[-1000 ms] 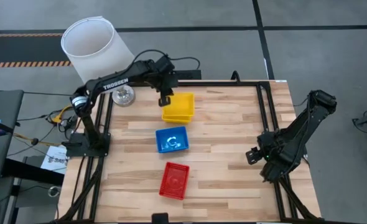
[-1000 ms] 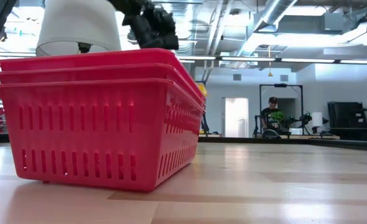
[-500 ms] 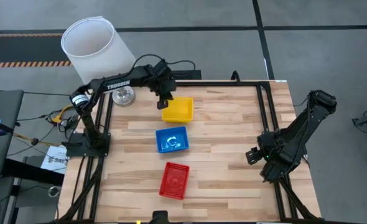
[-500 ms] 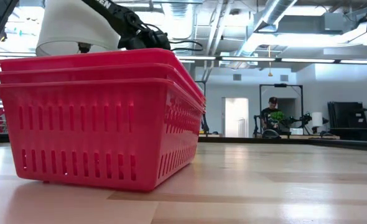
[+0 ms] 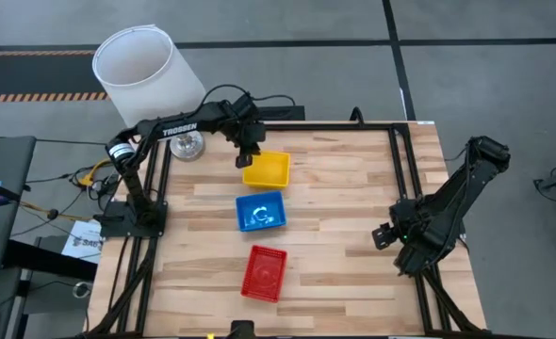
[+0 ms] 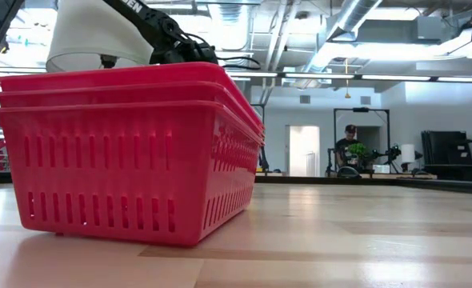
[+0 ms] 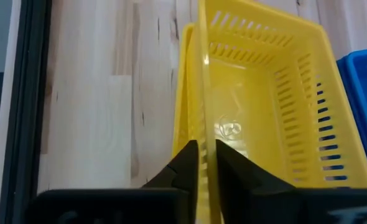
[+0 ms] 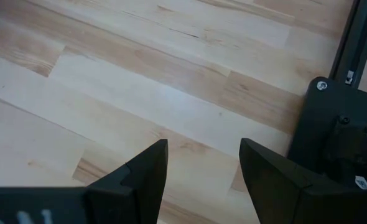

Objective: Stack baskets by color
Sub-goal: Stack the bottom yellow bin on top of the top yellow bin, then return to Home Position

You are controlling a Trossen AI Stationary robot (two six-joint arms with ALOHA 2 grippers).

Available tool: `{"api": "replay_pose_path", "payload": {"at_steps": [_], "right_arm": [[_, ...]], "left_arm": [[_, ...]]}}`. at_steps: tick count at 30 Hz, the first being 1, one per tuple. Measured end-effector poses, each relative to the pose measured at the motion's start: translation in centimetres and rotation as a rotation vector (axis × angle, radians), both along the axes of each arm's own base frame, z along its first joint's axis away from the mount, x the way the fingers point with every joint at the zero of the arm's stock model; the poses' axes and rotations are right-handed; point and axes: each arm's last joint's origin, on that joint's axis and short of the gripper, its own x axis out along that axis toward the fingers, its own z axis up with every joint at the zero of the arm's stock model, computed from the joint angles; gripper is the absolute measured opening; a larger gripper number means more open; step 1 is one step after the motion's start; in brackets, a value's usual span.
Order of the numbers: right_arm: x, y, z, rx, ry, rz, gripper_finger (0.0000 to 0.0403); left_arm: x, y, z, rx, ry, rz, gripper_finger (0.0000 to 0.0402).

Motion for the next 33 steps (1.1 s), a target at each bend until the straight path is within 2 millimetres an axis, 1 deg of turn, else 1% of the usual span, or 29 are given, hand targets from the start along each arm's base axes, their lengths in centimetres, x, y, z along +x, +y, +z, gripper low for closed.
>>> {"api": "replay_pose_path", "payload": {"at_steps": [3, 7, 11, 13, 14, 16, 18, 20, 22, 25, 27, 30, 31, 33], "right_arm": [[0.0, 0.0, 0.0, 0.000, 0.000, 0.000, 0.0224], [0.0, 0.0, 0.0, 0.002, -0.001, 0.000, 0.0224], [0.1, 0.1, 0.0, 0.016, -0.012, 0.000, 0.0224], [0.2, 0.2, -0.1, 0.022, -0.018, 0.000, 0.0224], [0.2, 0.2, -0.1, 0.021, -0.019, 0.000, 0.0224], [0.3, 0.2, 0.0, 0.005, -0.048, 0.011, 0.0224], [0.5, 0.2, 0.1, -0.033, -0.101, 0.050, 0.0224], [0.8, 0.2, 0.2, -0.082, -0.159, 0.089, 0.0224], [1.2, 0.1, 0.3, -0.137, -0.210, 0.117, 0.0224], [1.8, -0.1, 1.0, -0.195, -0.292, 0.110, 0.0224], [2.4, -0.1, 2.0, -0.234, -0.351, 0.120, 0.0224], [3.7, 0.2, 3.9, -0.343, -0.388, 0.245, 0.0224], [4.1, 0.3, 4.6, -0.391, -0.379, 0.300, 0.0224], [4.9, 0.1, 6.1, -0.511, -0.290, 0.438, 0.0224]], "left_arm": [[0.0, 0.0, 0.0, 0.002, 0.000, 0.001, 0.0064], [0.1, 0.1, 0.1, 0.028, -0.003, -0.002, 0.0119], [0.0, 0.5, 0.4, 0.125, 0.058, 0.056, 0.0174], [-0.1, 0.6, 0.8, 0.128, 0.079, 0.090, 0.0192], [-0.1, 0.5, 1.3, 0.113, 0.064, 0.098, 0.0197], [-0.3, 0.2, 3.3, 0.064, -0.018, 0.095, 0.0200], [-0.7, -0.5, 6.4, 0.030, -0.129, 0.105, 0.0198], [-1.5, -1.4, 9.5, 0.013, -0.234, 0.123, 0.0193], [-2.9, -2.7, 12.5, 0.025, -0.335, 0.145, 0.0188], [-5.4, -5.3, 16.6, 0.062, -0.473, 0.150, 0.0182], [-6.8, -7.3, 18.6, 0.076, -0.542, 0.120, 0.0181], [-8.7, -10.3, 20.8, 0.044, -0.636, 0.069, 0.0180], [-9.4, -11.3, 21.5, 0.020, -0.666, 0.051, 0.0180], [-10.7, -13.5, 22.6, -0.043, -0.718, 0.003, 0.0180]]}}
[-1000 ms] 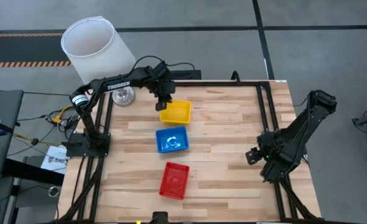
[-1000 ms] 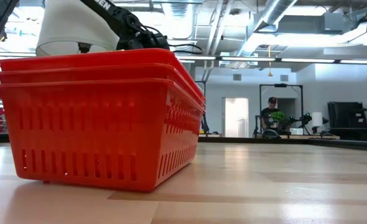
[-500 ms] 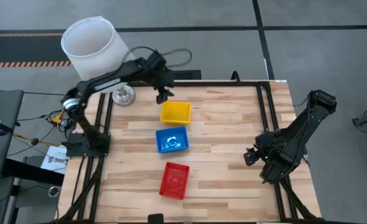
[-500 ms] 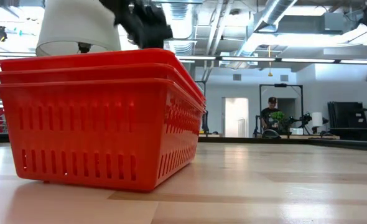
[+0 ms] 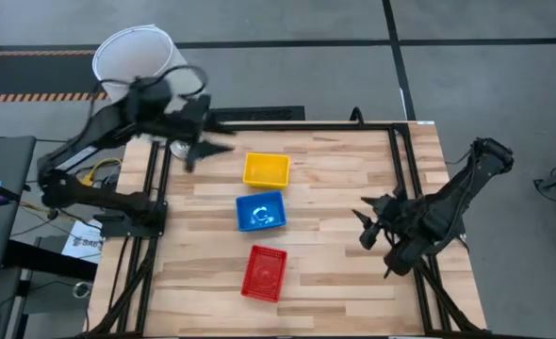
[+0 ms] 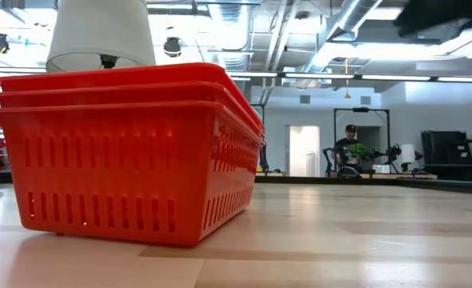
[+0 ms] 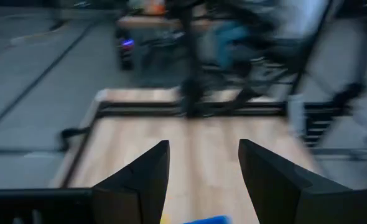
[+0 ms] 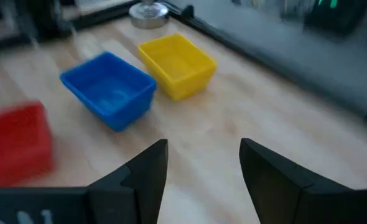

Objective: Stack baskets by color
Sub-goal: Return to Home Position

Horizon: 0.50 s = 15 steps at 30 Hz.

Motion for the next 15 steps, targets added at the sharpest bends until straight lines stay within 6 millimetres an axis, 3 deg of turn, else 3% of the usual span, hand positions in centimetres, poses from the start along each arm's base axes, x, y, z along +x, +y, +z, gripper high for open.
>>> {"api": "replay_pose_path", "payload": {"at_steps": [4, 7, 11, 15], "right_arm": [[1.6, 0.3, 3.0, -0.134, 0.031, 0.113, 0.0224], [1.9, 0.3, 5.3, -0.260, 0.010, 0.180, 0.0224], [-0.3, -2.1, 7.5, -0.241, -0.055, 0.179, 0.0224], [-2.9, -4.1, 8.3, -0.156, -0.130, 0.239, 0.0224]], "left_arm": [[-2.2, -3.8, 0.6, -0.071, 0.017, -0.142, 0.0180], [-3.2, -5.9, 0.4, -0.033, 0.006, -0.257, 0.0180], [-4.3, -7.5, -1.0, -0.048, -0.122, -0.340, 0.0180], [-6.1, -8.7, -4.2, -0.140, -0.232, -0.382, 0.0180]]}}
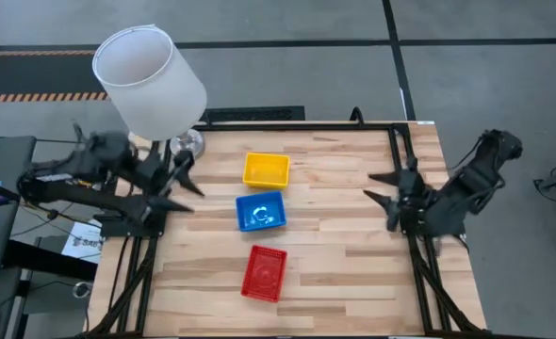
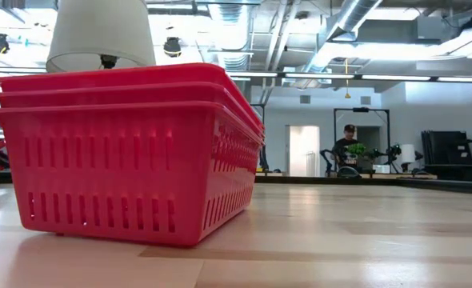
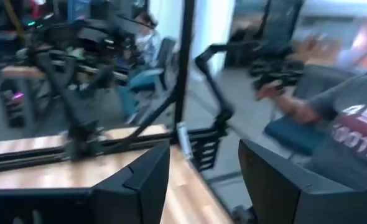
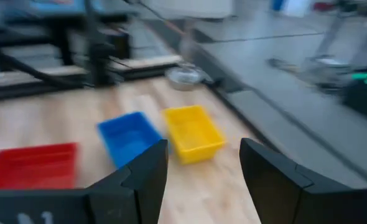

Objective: Stack baskets by color
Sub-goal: Return to Home Position

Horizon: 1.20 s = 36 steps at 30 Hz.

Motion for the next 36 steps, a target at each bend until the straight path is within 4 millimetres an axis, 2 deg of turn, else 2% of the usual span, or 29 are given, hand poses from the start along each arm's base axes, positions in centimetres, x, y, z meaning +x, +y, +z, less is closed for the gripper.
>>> {"api": "replay_pose_path", "payload": {"at_steps": [4, 8, 13, 17, 20, 28, 30, 36], "right_arm": [[-1.7, -1.3, -1.4, 0.124, -0.079, 0.121, 0.0224], [-2.0, -1.9, -4.0, 0.223, -0.206, 0.208, 0.0224], [-1.5, -2.2, -7.3, 0.216, -0.382, 0.269, 0.0224], [-1.5, -3.3, -9.9, 0.213, -0.472, 0.246, 0.0224], [-1.3, -3.9, -11.6, 0.217, -0.508, 0.253, 0.0224], [-1.5, -5.3, -13.2, 0.184, -0.542, 0.285, 0.0224], [-1.5, -5.6, -14.0, 0.174, -0.529, 0.259, 0.0224], [-1.7, -6.5, -17.3, 0.199, -0.522, 0.173, 0.0224]], "left_arm": [[-0.3, -1.2, -5.9, -0.103, -0.103, -0.001, 0.0180], [-0.3, -1.8, -12.0, -0.196, -0.167, 0.101, 0.0180], [-0.3, -1.9, -16.4, -0.291, -0.150, 0.148, 0.0180], [-0.7, -1.9, -18.0, -0.305, -0.127, 0.134, 0.0180], [-1.3, -1.6, -19.2, -0.314, -0.138, 0.186, 0.0180], [-3.0, -1.1, -21.6, -0.305, -0.199, 0.203, 0.0180], [-3.3, -1.0, -22.5, -0.301, -0.211, 0.210, 0.0180], [-4.1, -0.8, -23.5, -0.293, -0.144, 0.260, 0.0180]]}}
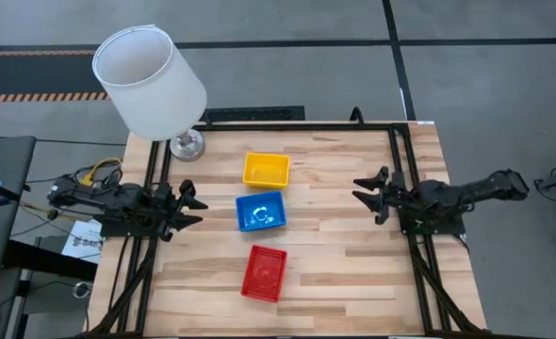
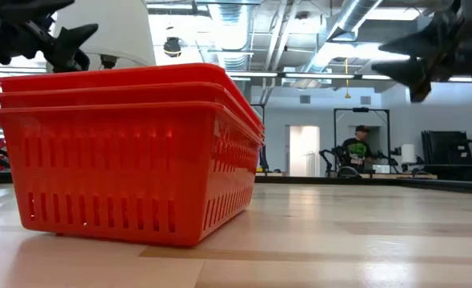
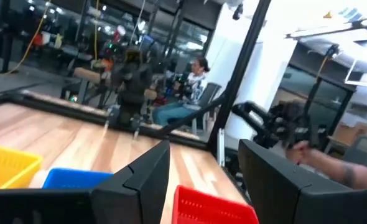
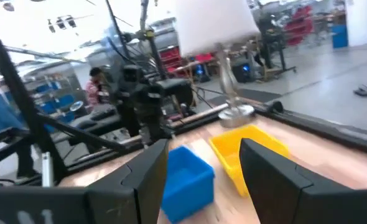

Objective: Stack baskets by color
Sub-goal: Return to Home Position

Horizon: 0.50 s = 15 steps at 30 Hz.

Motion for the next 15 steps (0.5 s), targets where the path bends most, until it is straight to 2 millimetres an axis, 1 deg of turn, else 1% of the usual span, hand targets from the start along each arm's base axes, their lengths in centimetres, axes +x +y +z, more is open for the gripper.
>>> {"api": "replay_pose_path", "payload": {"at_steps": [2, 5, 10, 15], "right_arm": [[0.0, -0.2, -1.2, 0.008, 0.014, -0.005, 0.0224], [-0.1, -0.5, -1.9, 0.031, 0.075, -0.027, 0.0224], [-0.1, -1.0, -2.5, -0.007, 0.147, -0.101, 0.0224], [-0.1, -1.4, -3.2, 0.013, 0.218, -0.170, 0.0224]], "left_arm": [[-0.3, 0.0, 0.0, 0.007, -0.008, -0.006, 0.0180], [-0.2, 0.0, -0.6, 0.026, 0.047, -0.013, 0.0180], [-0.1, 0.0, -1.4, 0.041, 0.132, -0.010, 0.0180], [-0.1, -0.1, -1.5, 0.093, 0.134, -0.040, 0.0180]]}}
